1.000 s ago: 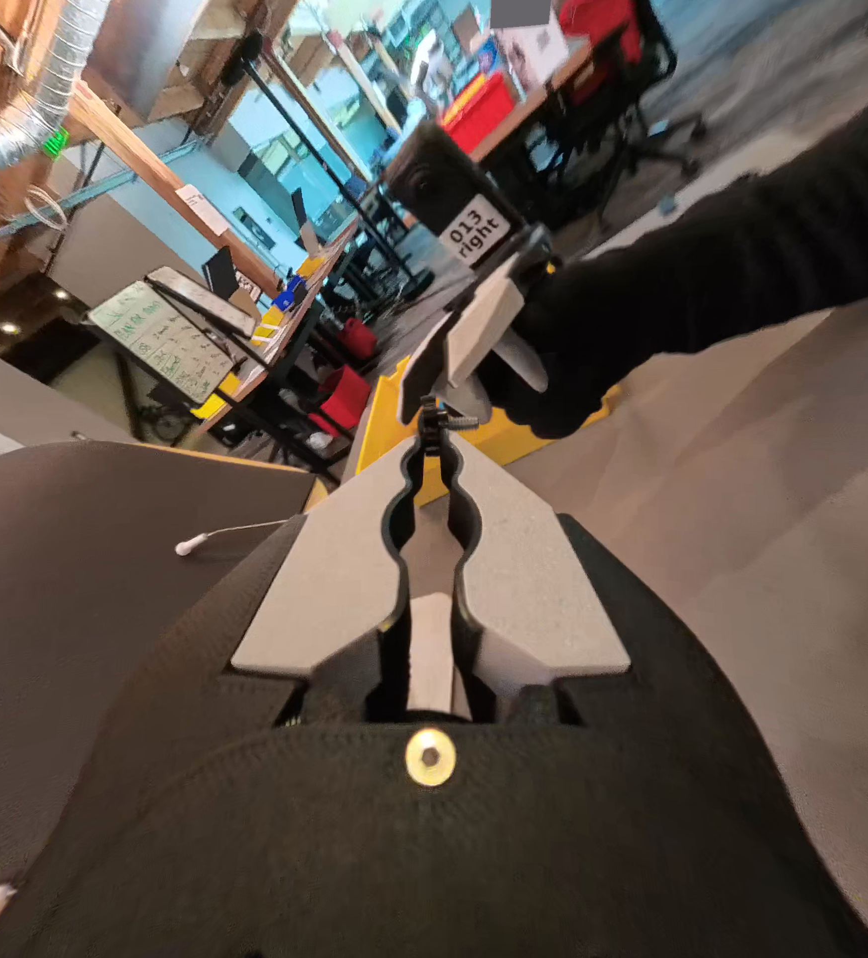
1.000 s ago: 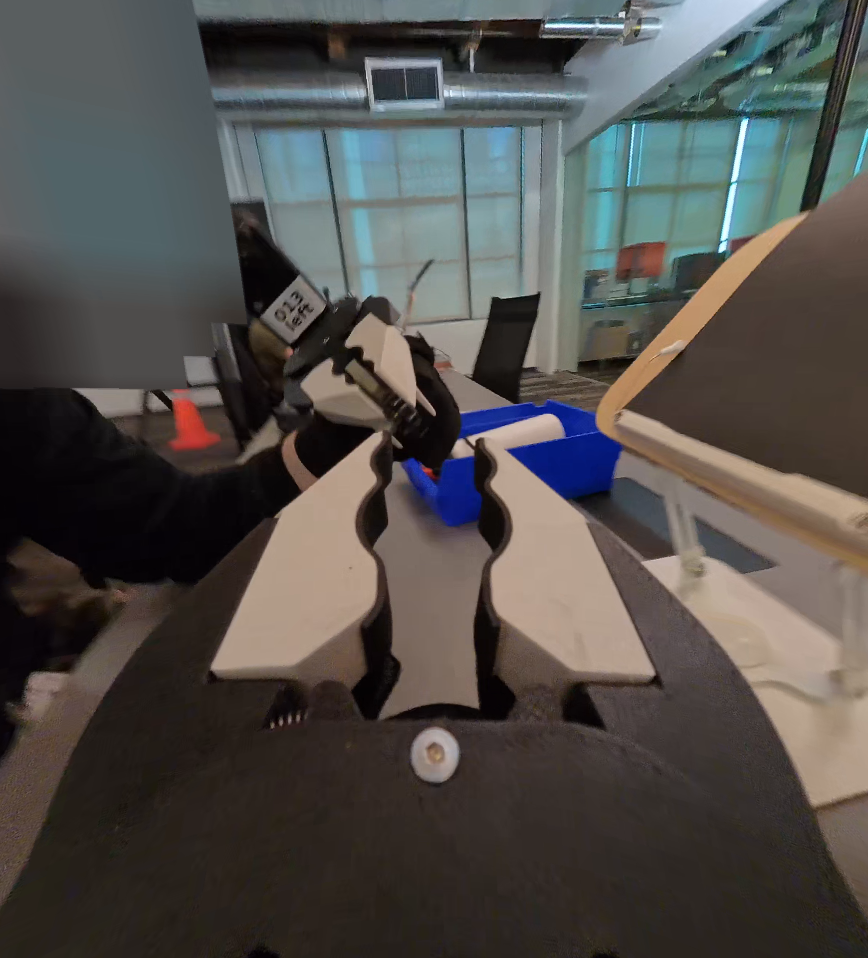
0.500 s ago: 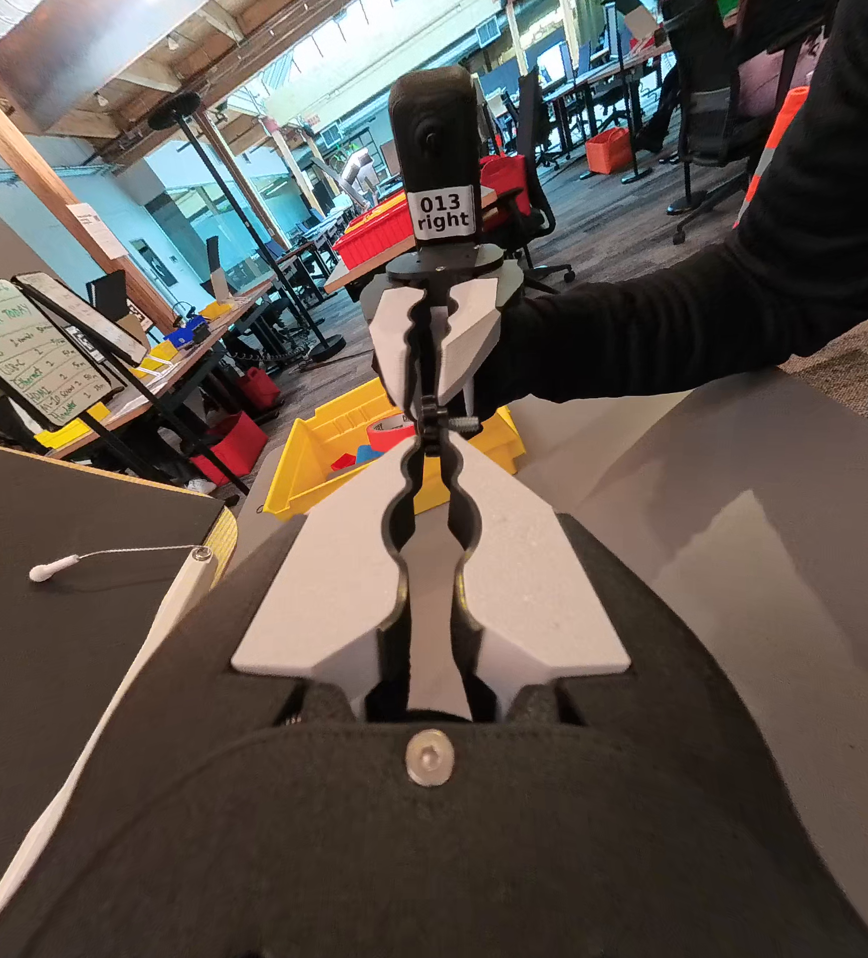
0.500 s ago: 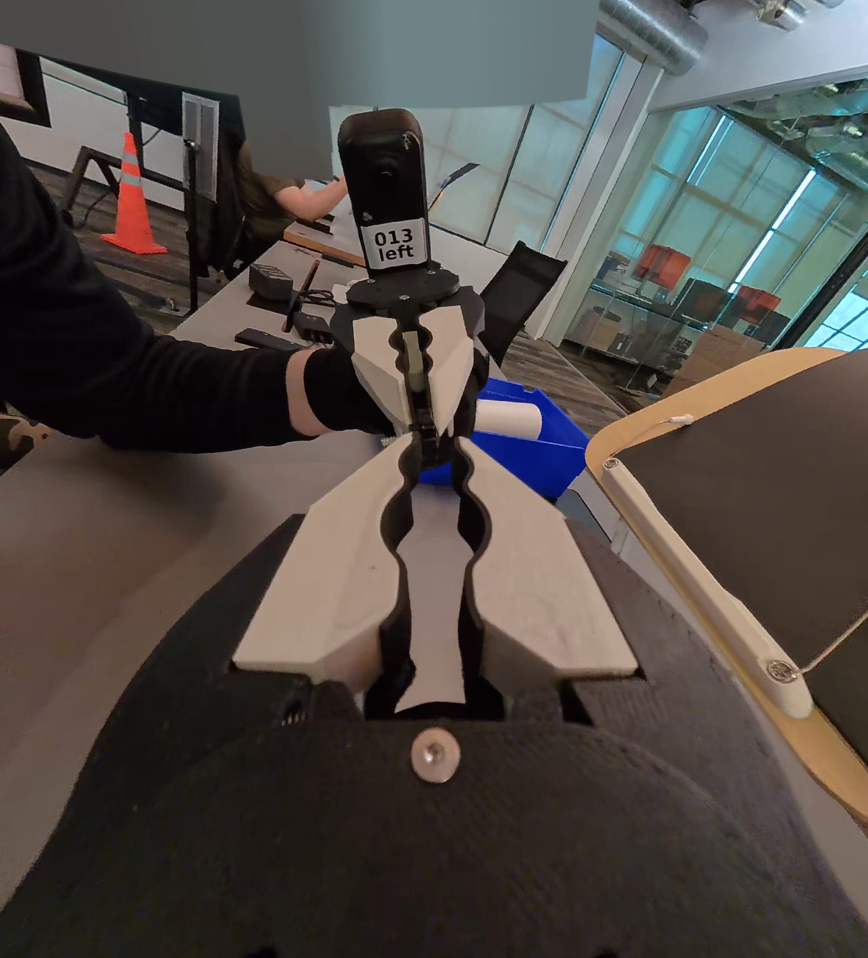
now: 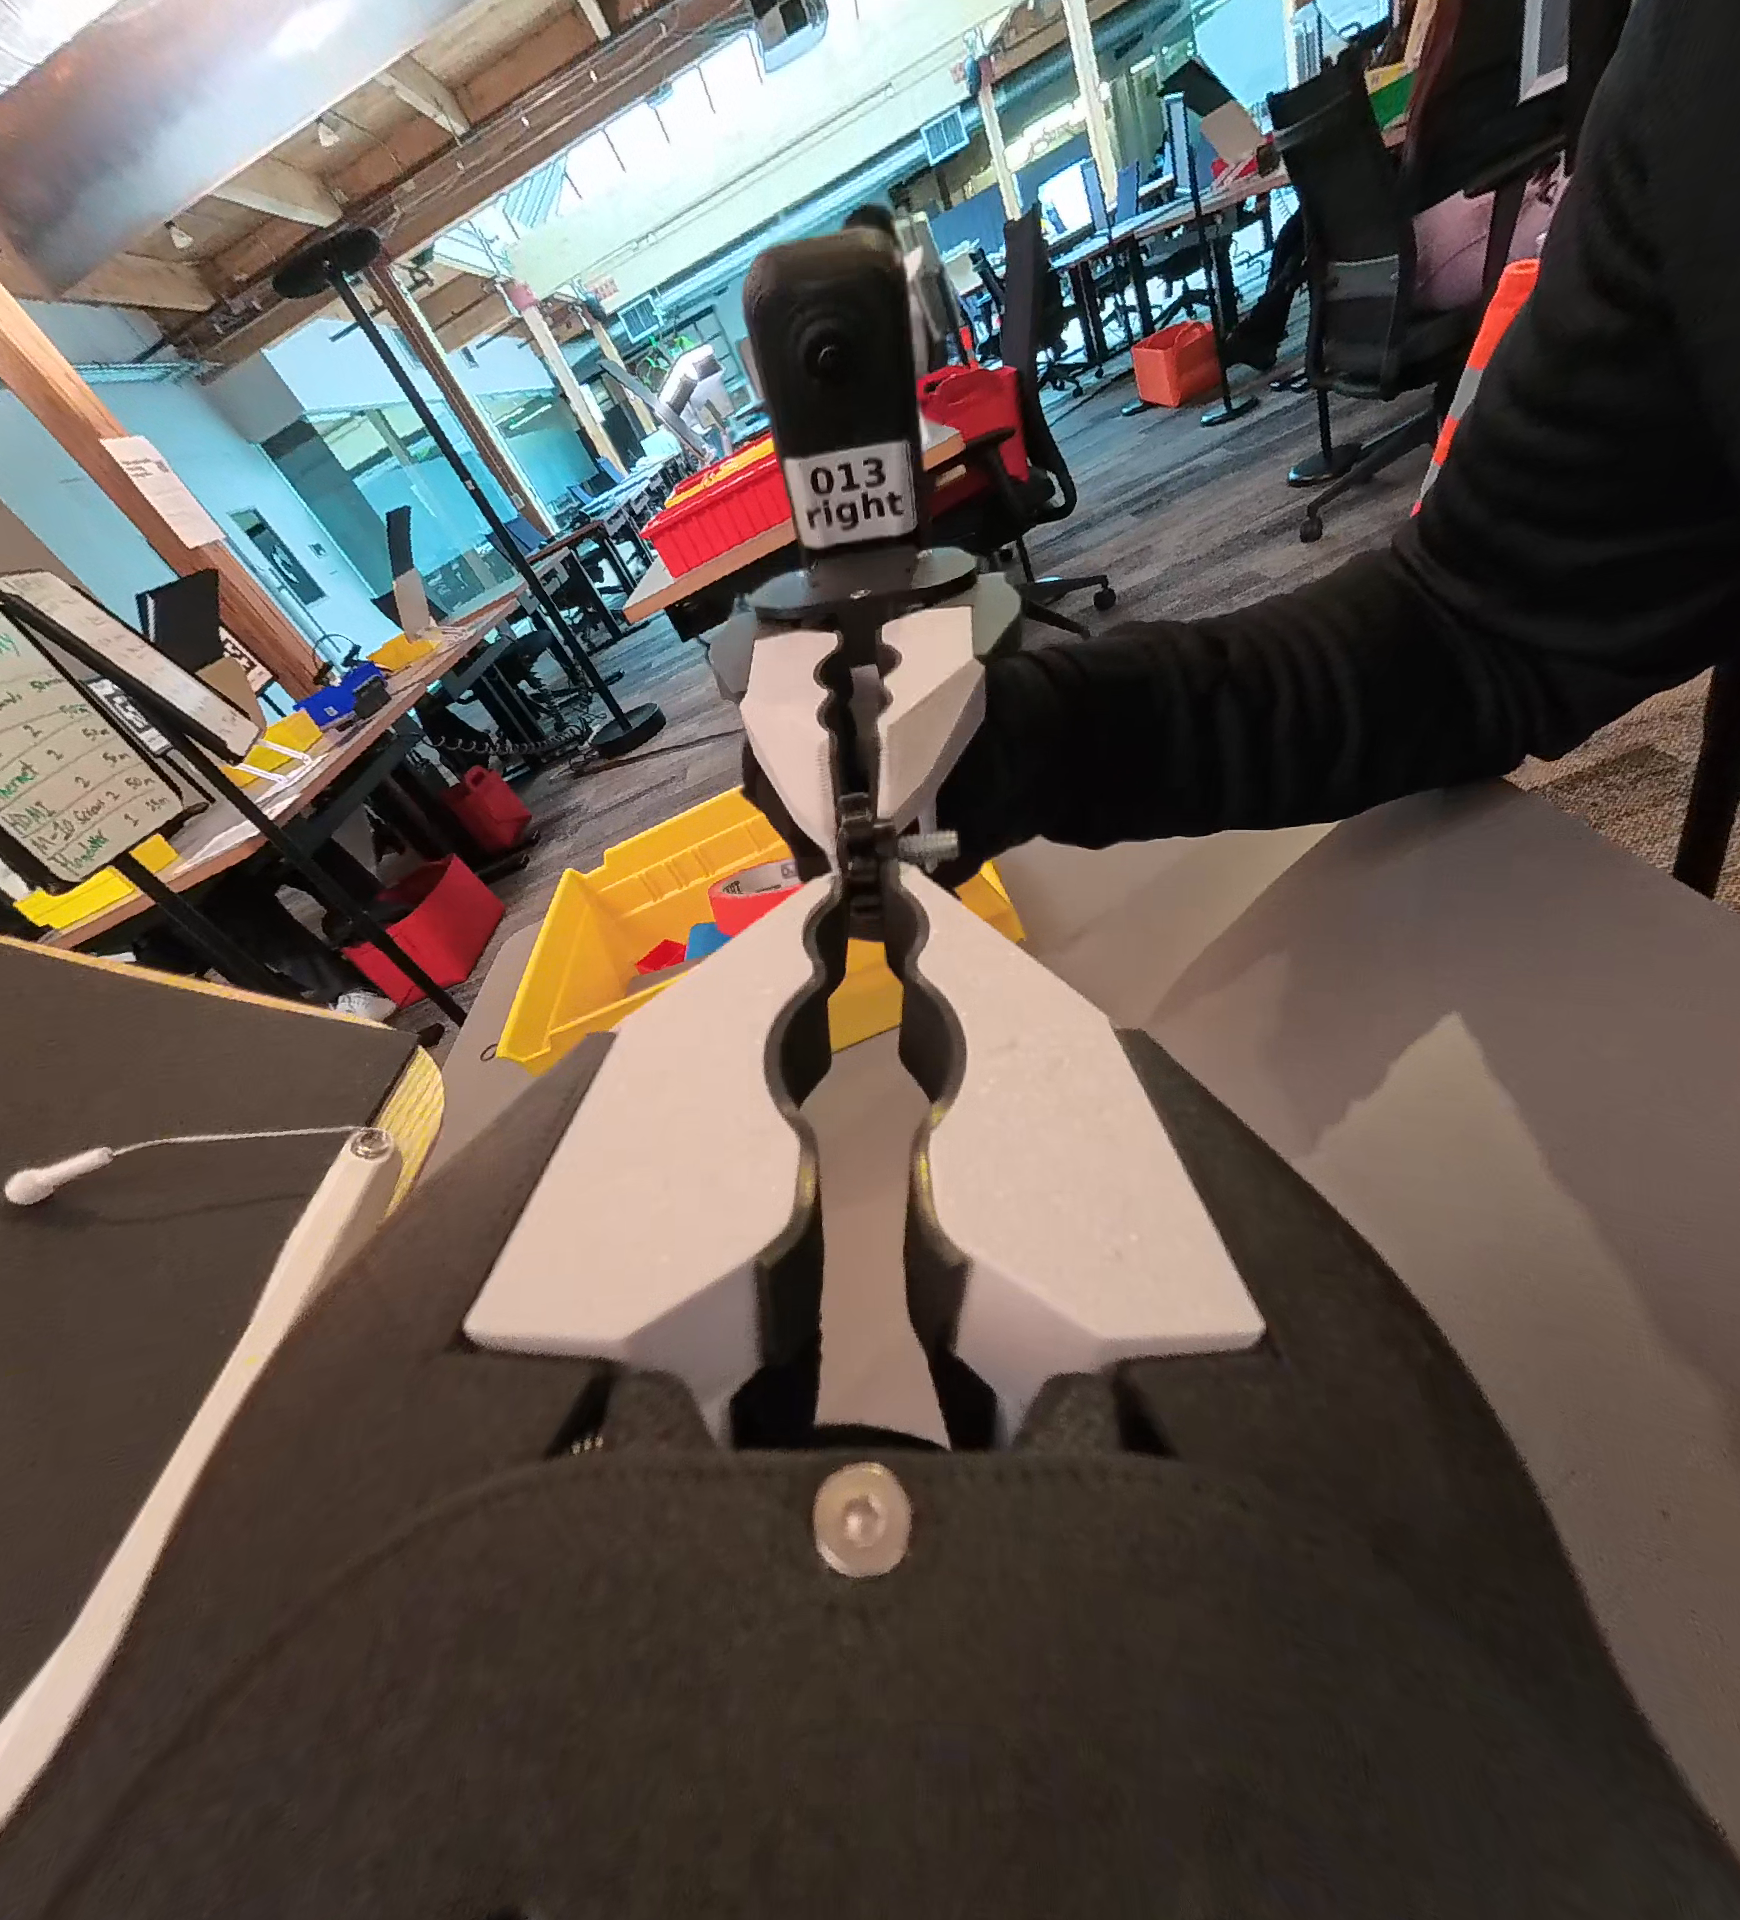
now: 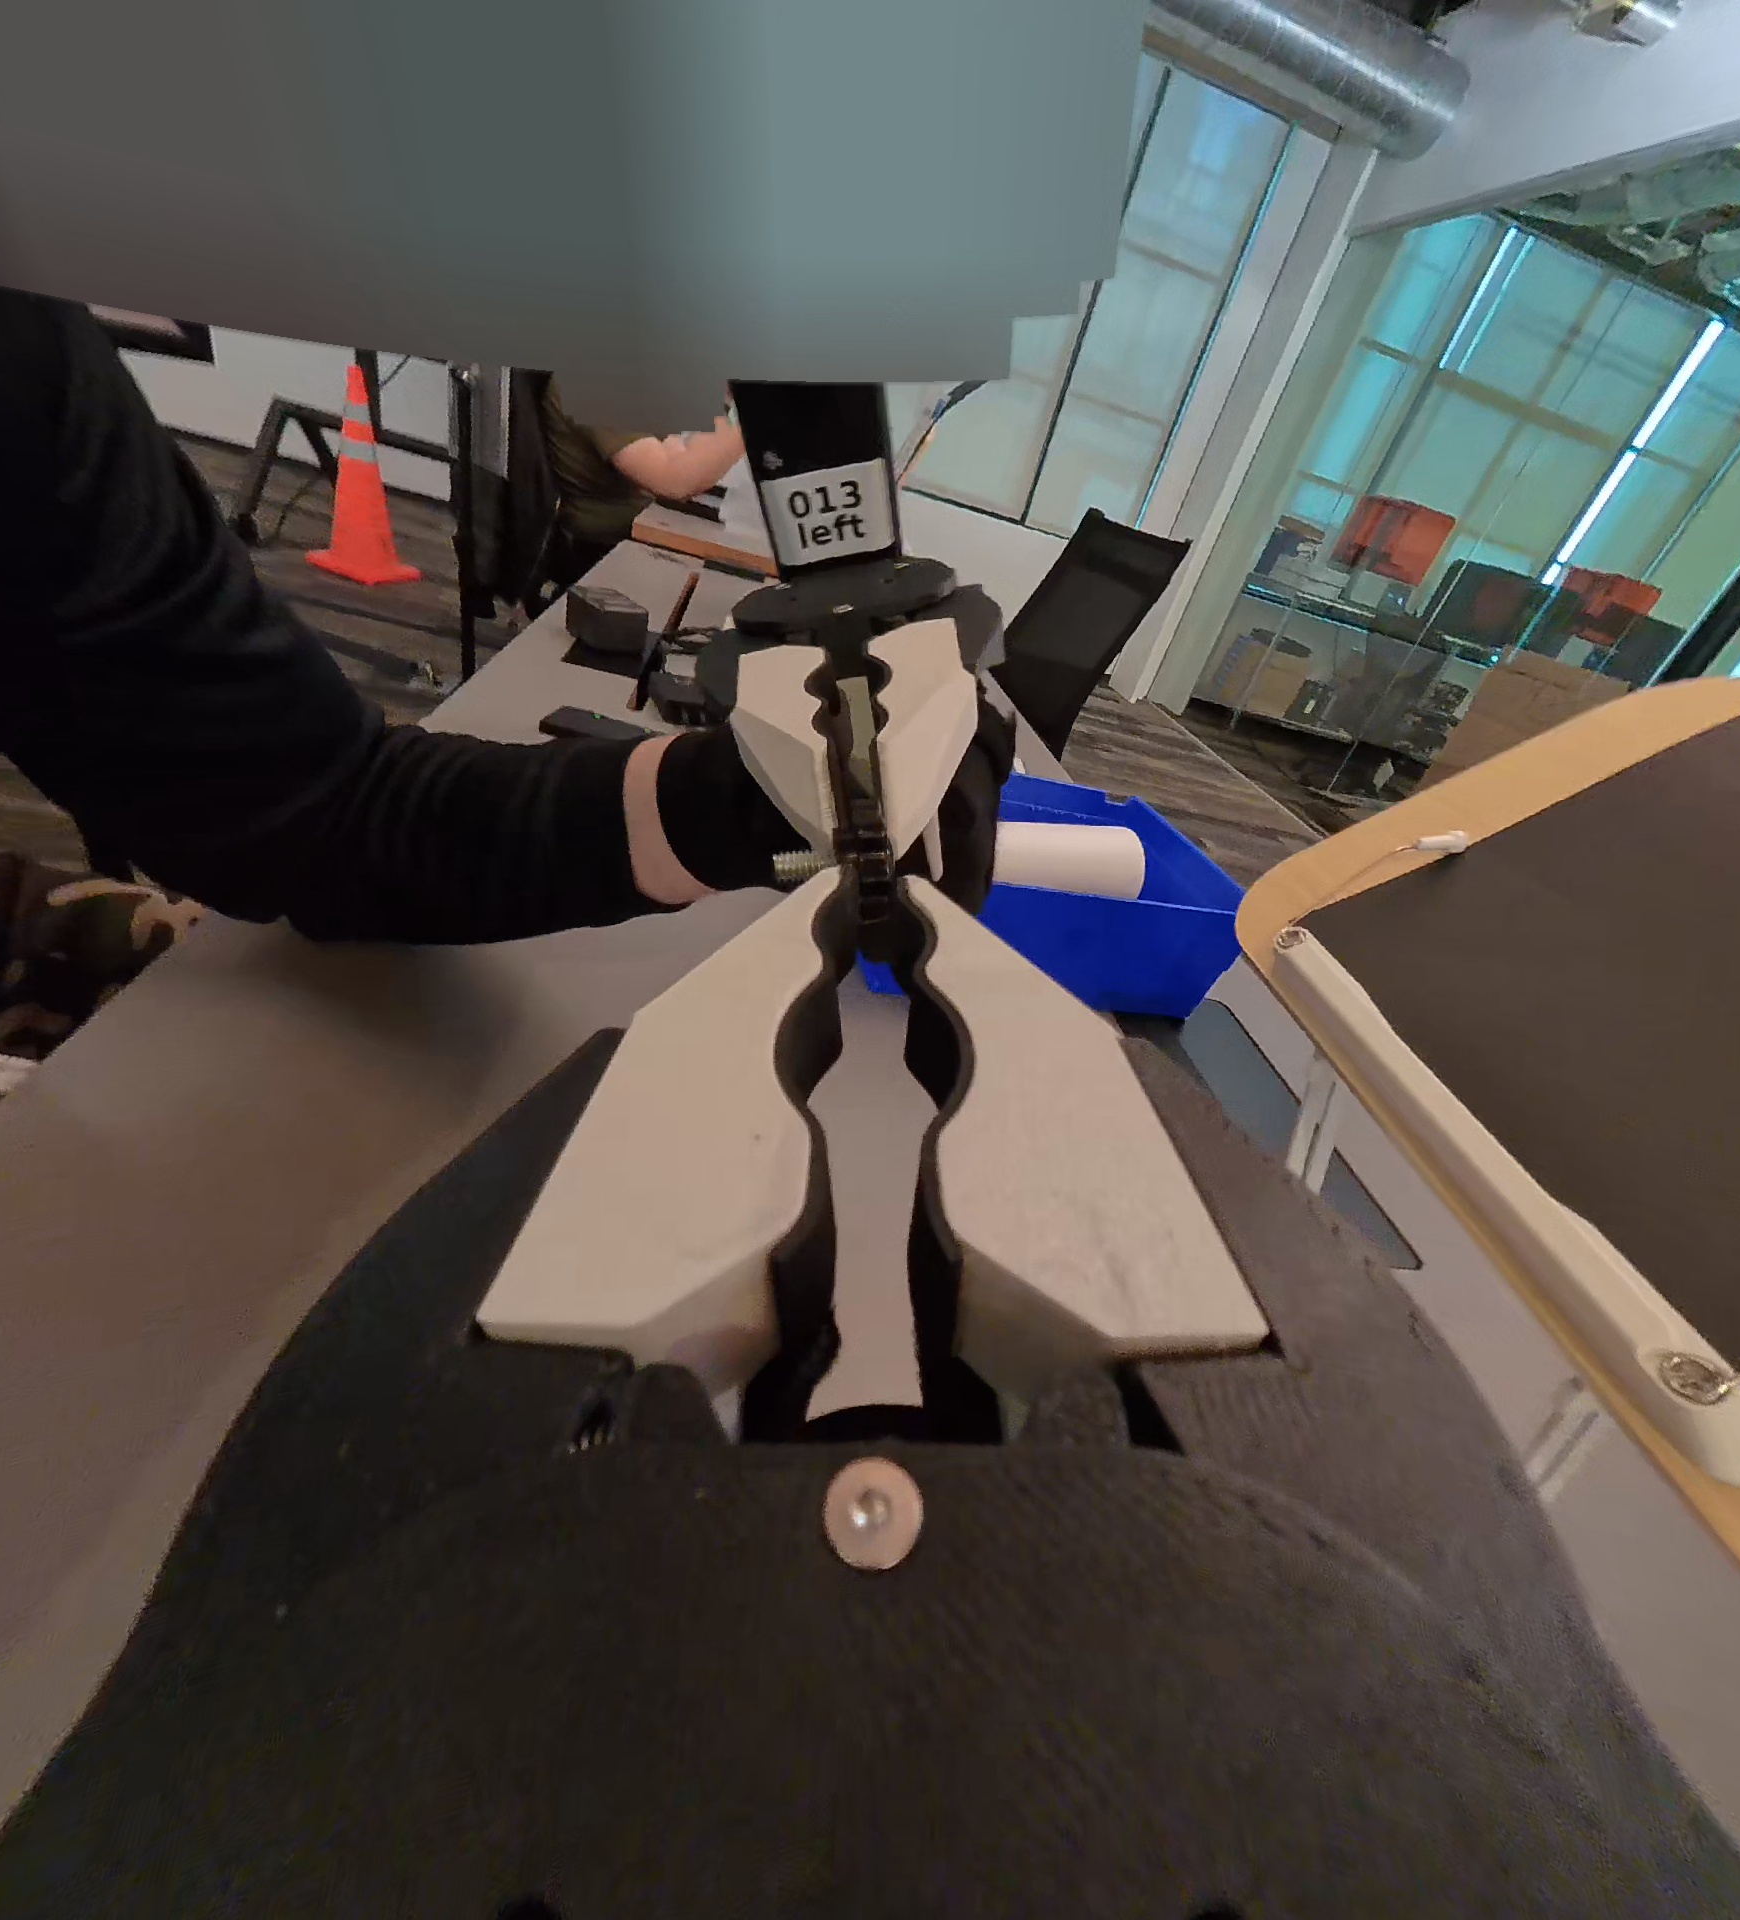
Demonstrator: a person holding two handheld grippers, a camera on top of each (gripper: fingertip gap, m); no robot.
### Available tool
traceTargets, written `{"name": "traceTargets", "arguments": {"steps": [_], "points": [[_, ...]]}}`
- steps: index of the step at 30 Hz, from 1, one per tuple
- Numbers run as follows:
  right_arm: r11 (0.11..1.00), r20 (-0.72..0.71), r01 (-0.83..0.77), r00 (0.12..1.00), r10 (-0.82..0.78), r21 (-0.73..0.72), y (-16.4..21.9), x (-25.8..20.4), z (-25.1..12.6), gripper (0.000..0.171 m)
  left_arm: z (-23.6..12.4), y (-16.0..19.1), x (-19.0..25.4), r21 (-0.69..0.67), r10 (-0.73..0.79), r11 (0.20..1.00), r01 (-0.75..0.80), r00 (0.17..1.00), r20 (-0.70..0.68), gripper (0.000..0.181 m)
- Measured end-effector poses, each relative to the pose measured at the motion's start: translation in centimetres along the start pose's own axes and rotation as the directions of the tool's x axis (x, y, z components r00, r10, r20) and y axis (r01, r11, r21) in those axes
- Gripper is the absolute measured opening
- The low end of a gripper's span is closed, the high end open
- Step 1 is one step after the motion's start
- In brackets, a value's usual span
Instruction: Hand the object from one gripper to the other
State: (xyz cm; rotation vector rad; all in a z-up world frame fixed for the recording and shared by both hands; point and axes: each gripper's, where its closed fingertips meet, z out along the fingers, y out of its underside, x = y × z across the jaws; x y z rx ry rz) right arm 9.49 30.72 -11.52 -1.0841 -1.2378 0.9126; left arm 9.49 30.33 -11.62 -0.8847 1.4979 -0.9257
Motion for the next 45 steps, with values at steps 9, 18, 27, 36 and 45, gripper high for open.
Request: {"name": "traceTargets", "arguments": {"steps": [9, 18, 27, 36, 45], "points": [[0.843, 0.049, -0.475, 0.876, 0.479, 0.253, -0.5, 2.8, -1.9, 0.002, 0.1, -0.1, -2.7, -0.160, 0.287, 0.955, -0.251, 0.920, 0.266, 0.021], [0.592, 0.154, -0.733, 0.663, 0.733, 0.336, 1.4, 2.3, -2.8, 0.002, 1.9, 1.4, -3.3, -0.579, 0.842, 0.533, -0.618, 0.455, 0.289, 0.021], [0.472, 0.169, -0.818, 0.543, 0.823, 0.328, 3.0, 1.5, -1.8, 0.003, 2.5, 2.9, -2.1, -0.631, 0.918, 0.395, -0.667, 0.288, 0.271, 0.018], [0.434, 0.180, -0.828, 0.516, 0.837, 0.356, 3.3, 1.7, -1.6, 0.003, 2.1, 3.3, -2.5, -0.649, 0.928, 0.373, -0.663, 0.272, 0.256, 0.011], [0.412, 0.178, -0.831, 0.500, 0.847, 0.372, 3.5, 1.9, -1.6, 0.003, 2.3, 3.4, -2.5, -0.651, 0.930, 0.366, -0.665, 0.259, 0.259, 0.014]]}}
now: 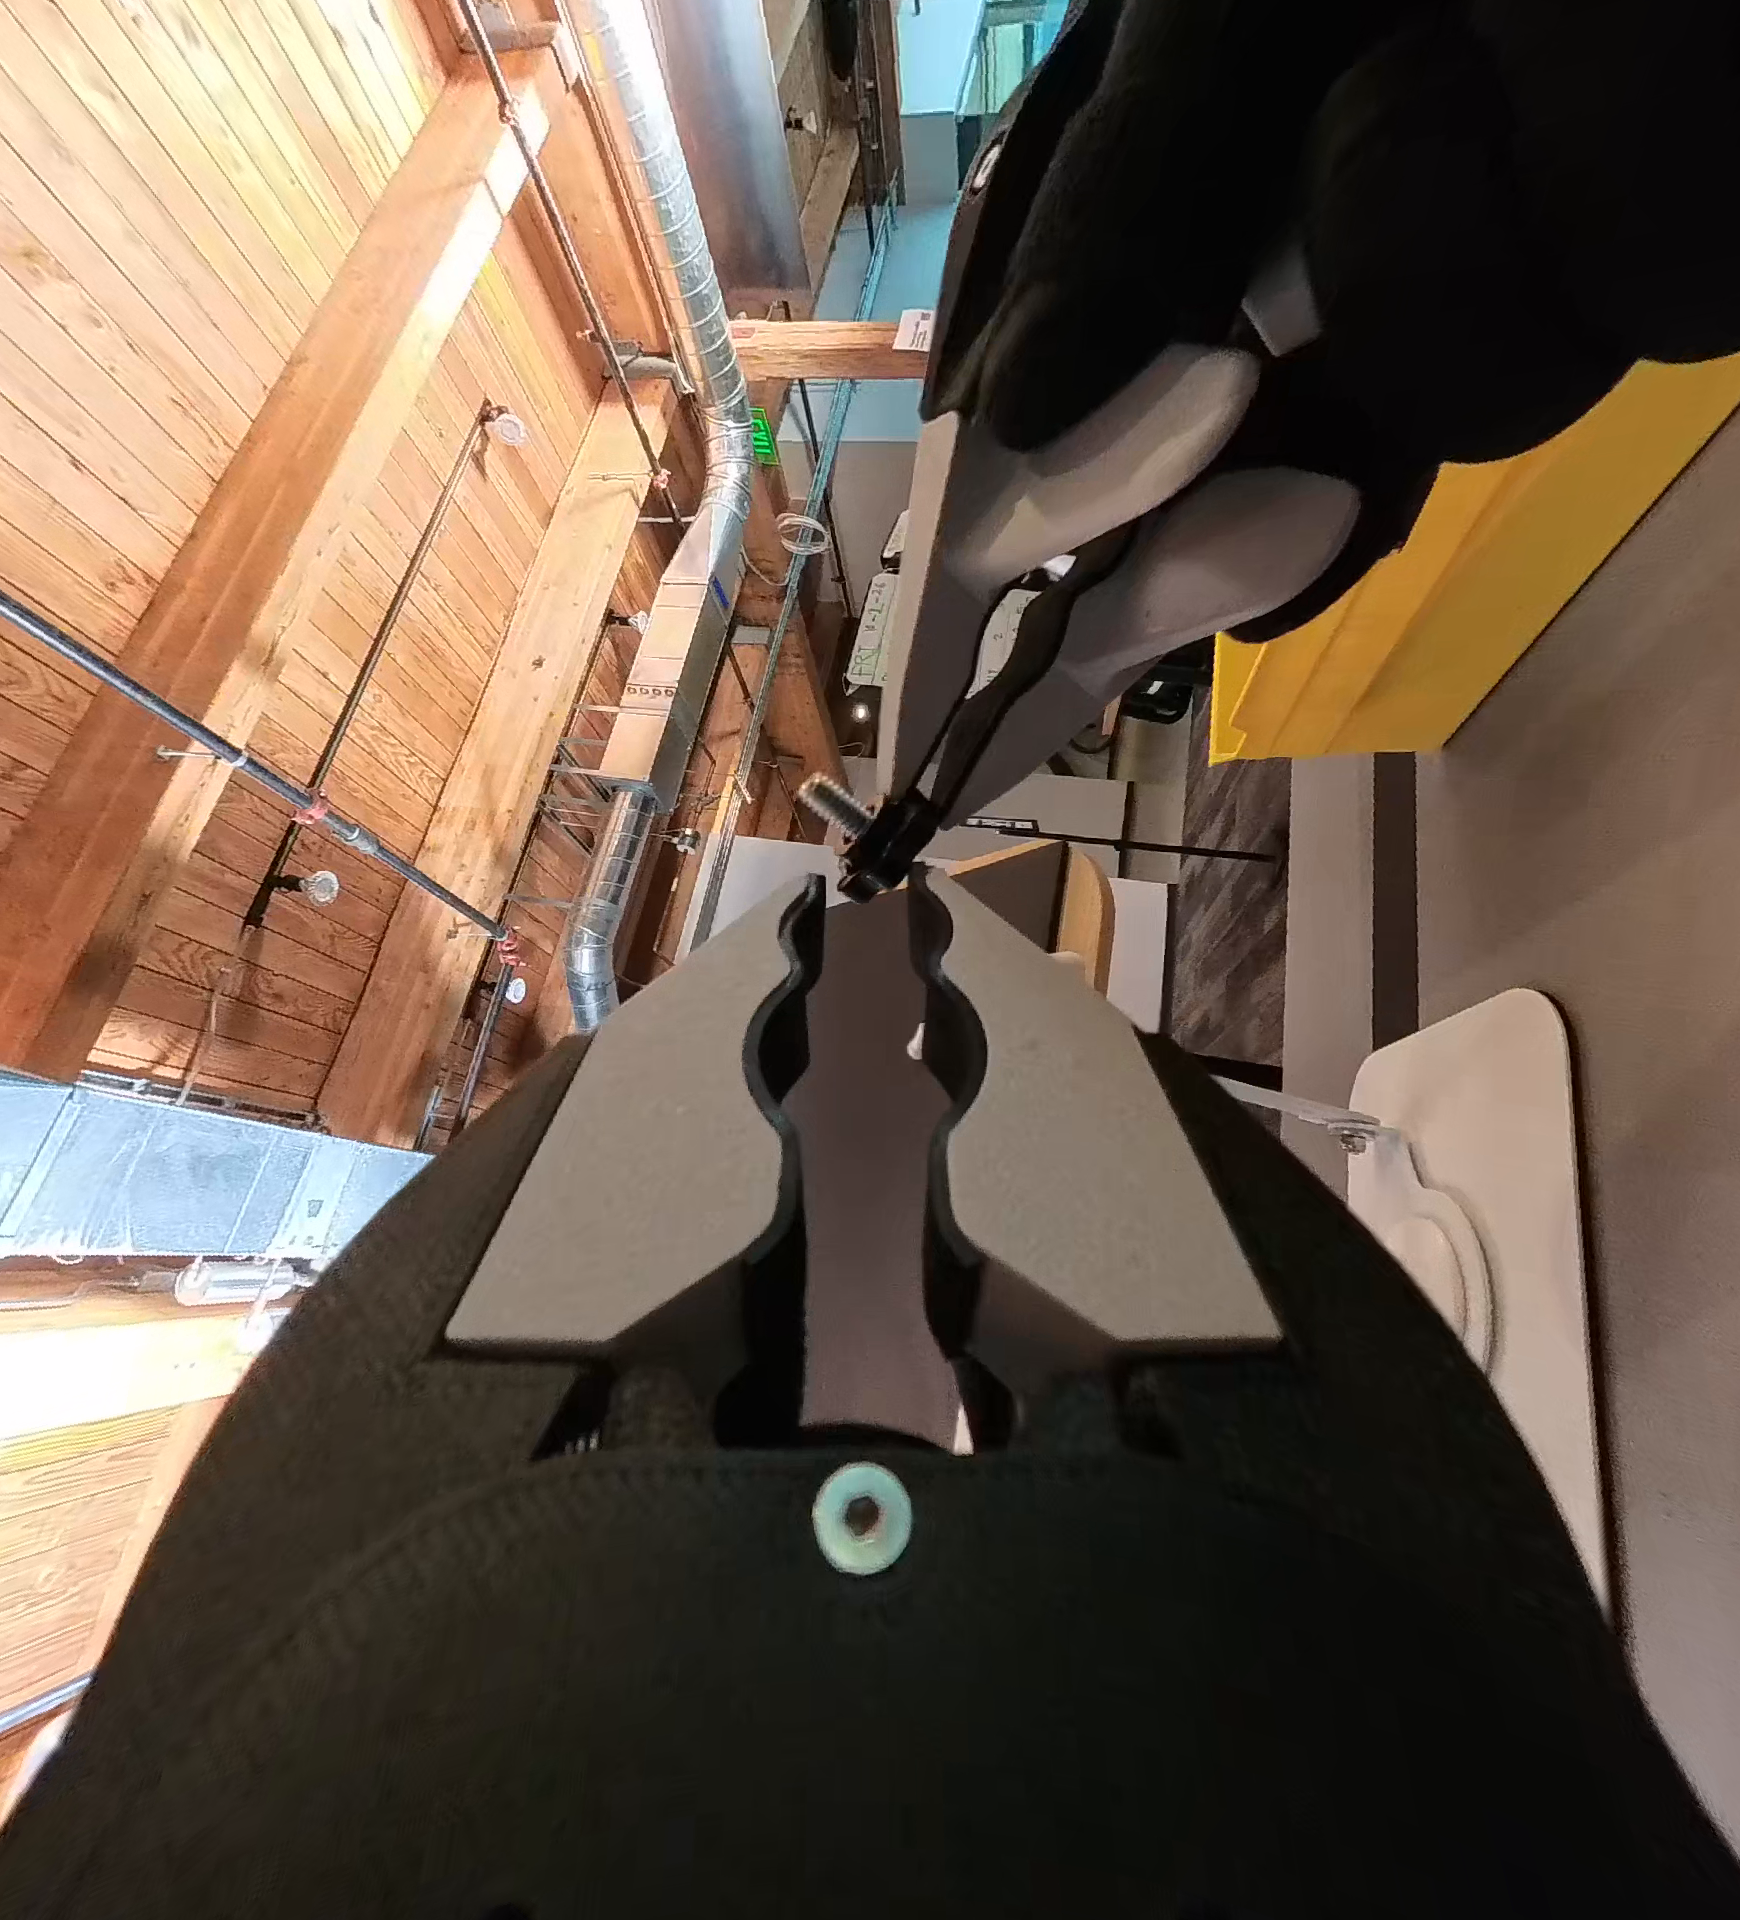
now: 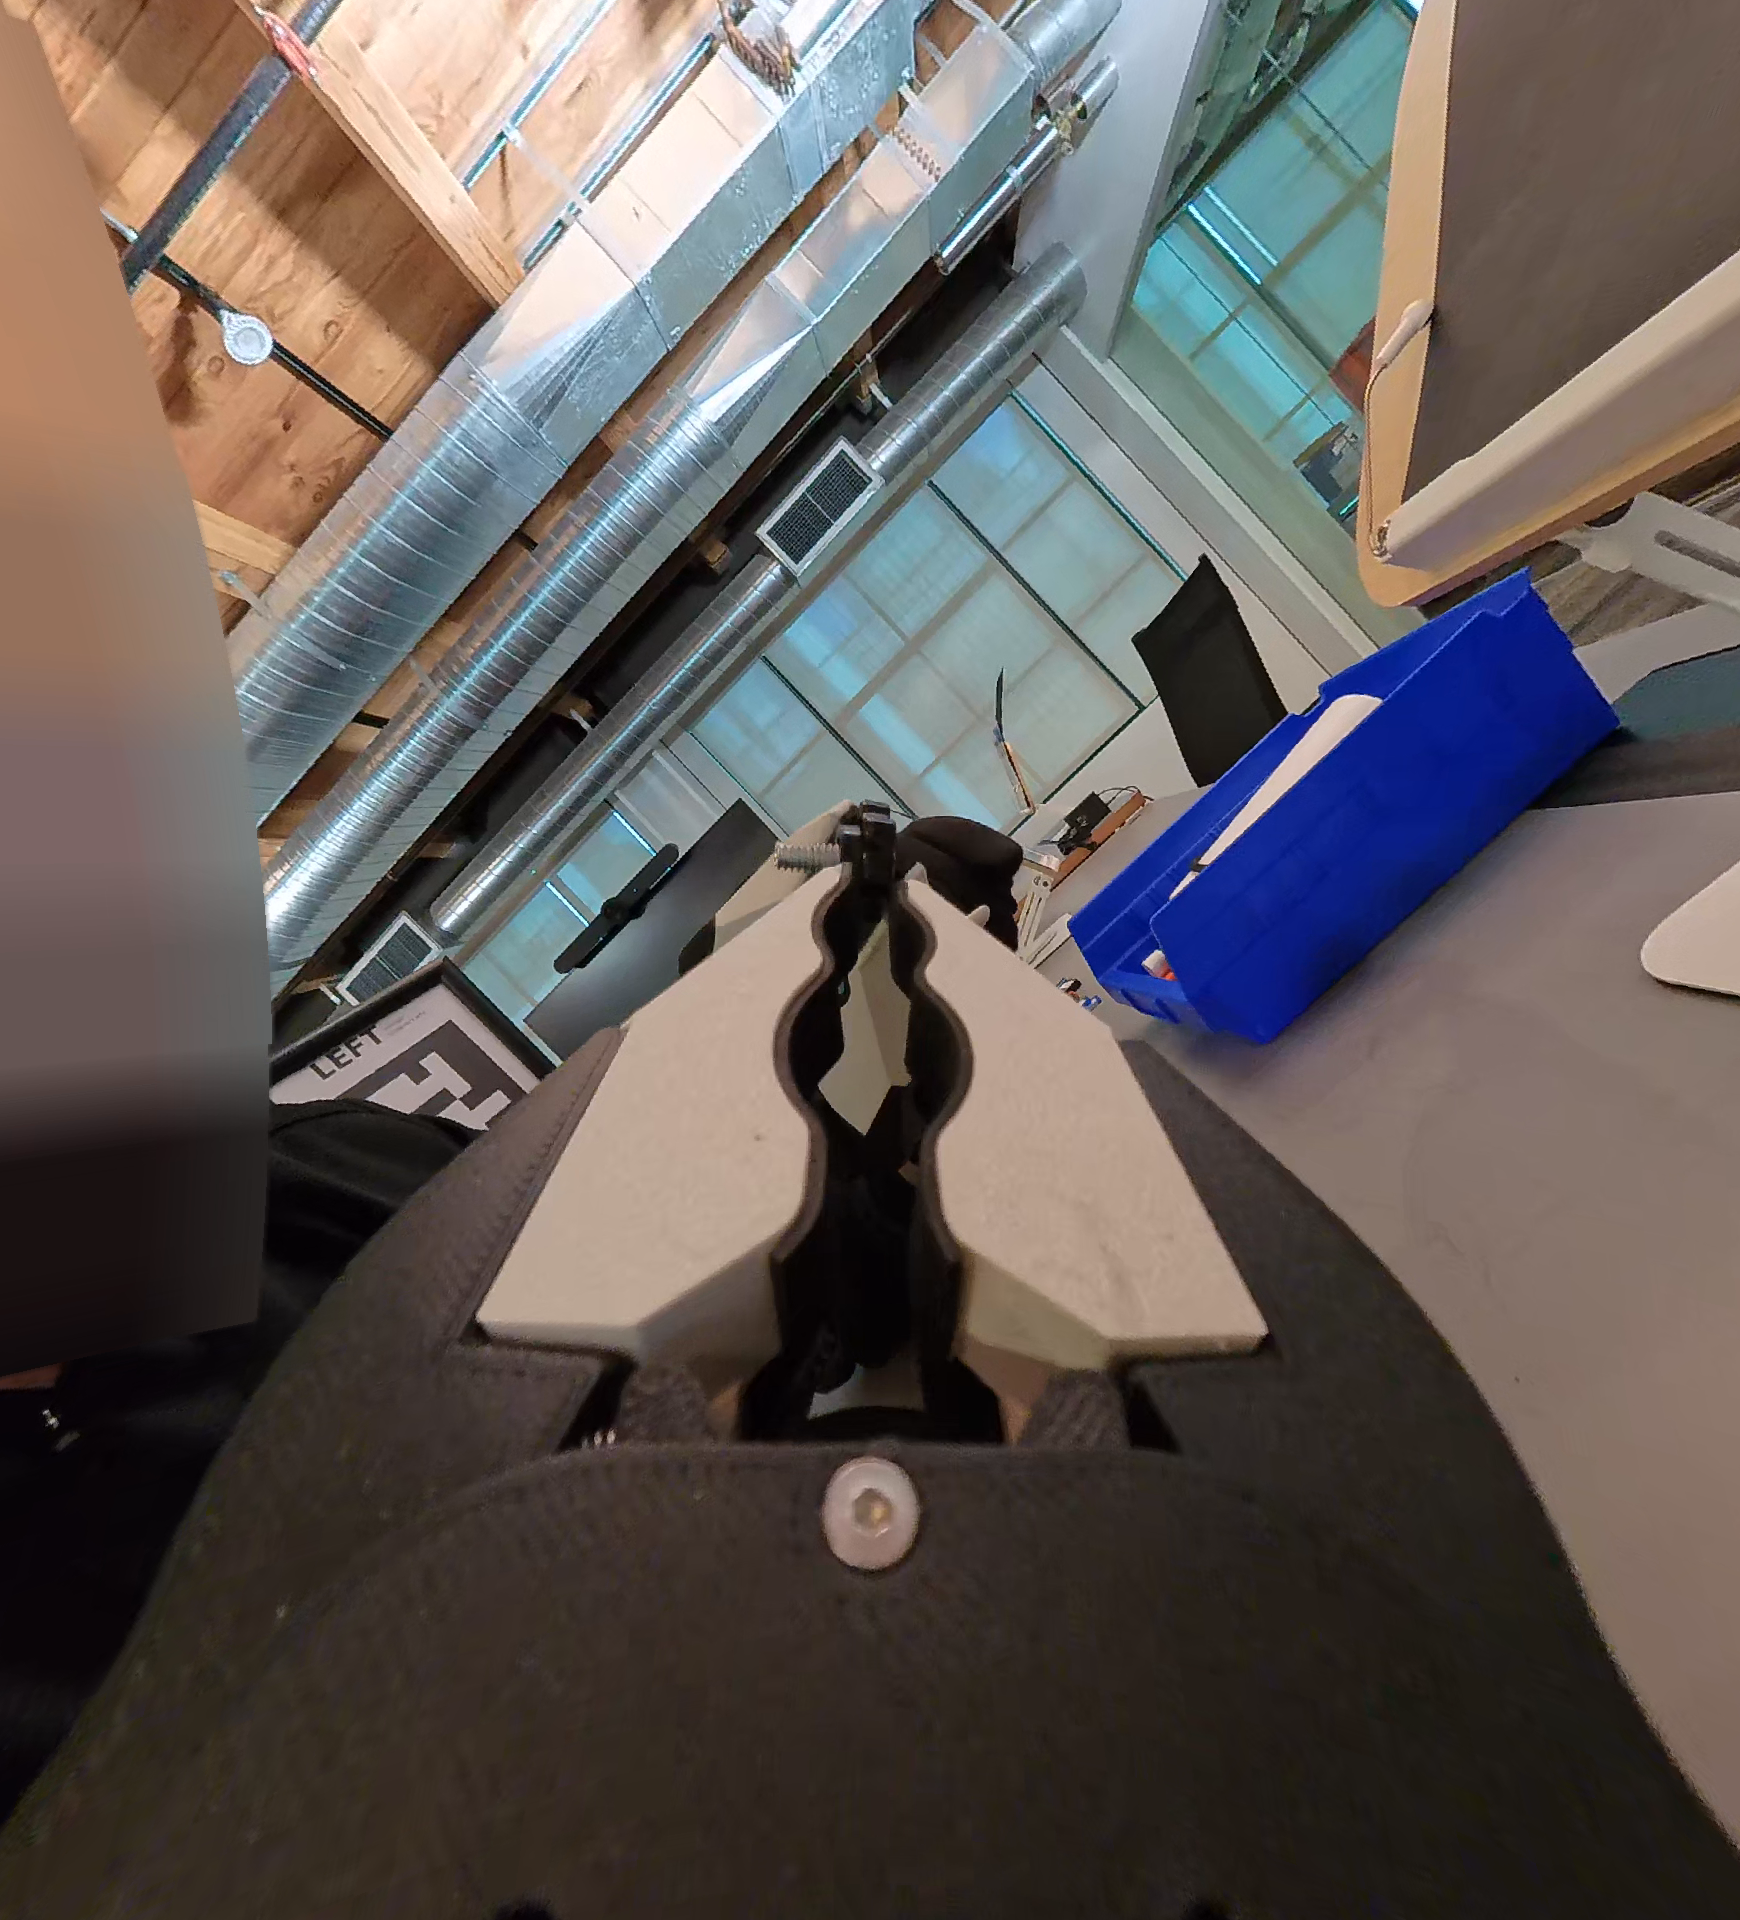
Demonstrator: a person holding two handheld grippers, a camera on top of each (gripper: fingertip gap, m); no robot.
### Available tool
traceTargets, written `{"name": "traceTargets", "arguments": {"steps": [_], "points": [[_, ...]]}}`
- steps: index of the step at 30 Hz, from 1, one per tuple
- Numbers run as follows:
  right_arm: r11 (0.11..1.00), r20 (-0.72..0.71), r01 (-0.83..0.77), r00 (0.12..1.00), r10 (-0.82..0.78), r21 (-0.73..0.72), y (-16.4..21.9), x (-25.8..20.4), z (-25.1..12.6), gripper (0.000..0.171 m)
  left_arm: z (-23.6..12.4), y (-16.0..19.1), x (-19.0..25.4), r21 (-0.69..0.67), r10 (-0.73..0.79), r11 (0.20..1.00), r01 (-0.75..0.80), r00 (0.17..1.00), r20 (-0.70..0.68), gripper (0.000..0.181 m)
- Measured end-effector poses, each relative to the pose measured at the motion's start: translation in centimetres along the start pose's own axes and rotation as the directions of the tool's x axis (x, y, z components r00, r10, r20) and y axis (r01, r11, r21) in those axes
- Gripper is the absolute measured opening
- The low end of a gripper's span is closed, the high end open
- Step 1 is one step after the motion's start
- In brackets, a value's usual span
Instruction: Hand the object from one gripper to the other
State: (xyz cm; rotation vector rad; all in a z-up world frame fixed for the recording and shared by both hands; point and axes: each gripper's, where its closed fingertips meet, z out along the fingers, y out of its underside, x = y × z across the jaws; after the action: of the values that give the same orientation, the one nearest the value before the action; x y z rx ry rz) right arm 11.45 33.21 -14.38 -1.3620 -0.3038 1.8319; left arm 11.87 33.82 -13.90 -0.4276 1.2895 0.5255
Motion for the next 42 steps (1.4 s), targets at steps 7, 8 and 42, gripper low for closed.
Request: {"name": "traceTargets", "arguments": {"steps": [7, 8, 42], "points": [[1.000, -0.014, -0.015, 1.000, 0.015, -0.007, 0.1, 0.3, 0.1, 0.003, 0.1, 0.3, 0.3, -0.008, 0.019, 1.000, -0.019, 1.000, -0.008, 0.011], [1.000, -0.019, -0.018, 1.000, 0.017, -0.007, 0.1, 0.3, 0.1, 0.003, 0.1, 0.3, 0.3, -0.009, 0.018, 1.000, -0.018, 1.000, -0.007, 0.011], [0.221, -0.109, 0.731, 0.198, -0.974, -0.645, -0.9, 1.9, -0.8, 0.032, -1.1, 1.7, 2.3, -0.217, -0.697, 0.660, 0.719, 0.480, -0.532, 0.004]]}}
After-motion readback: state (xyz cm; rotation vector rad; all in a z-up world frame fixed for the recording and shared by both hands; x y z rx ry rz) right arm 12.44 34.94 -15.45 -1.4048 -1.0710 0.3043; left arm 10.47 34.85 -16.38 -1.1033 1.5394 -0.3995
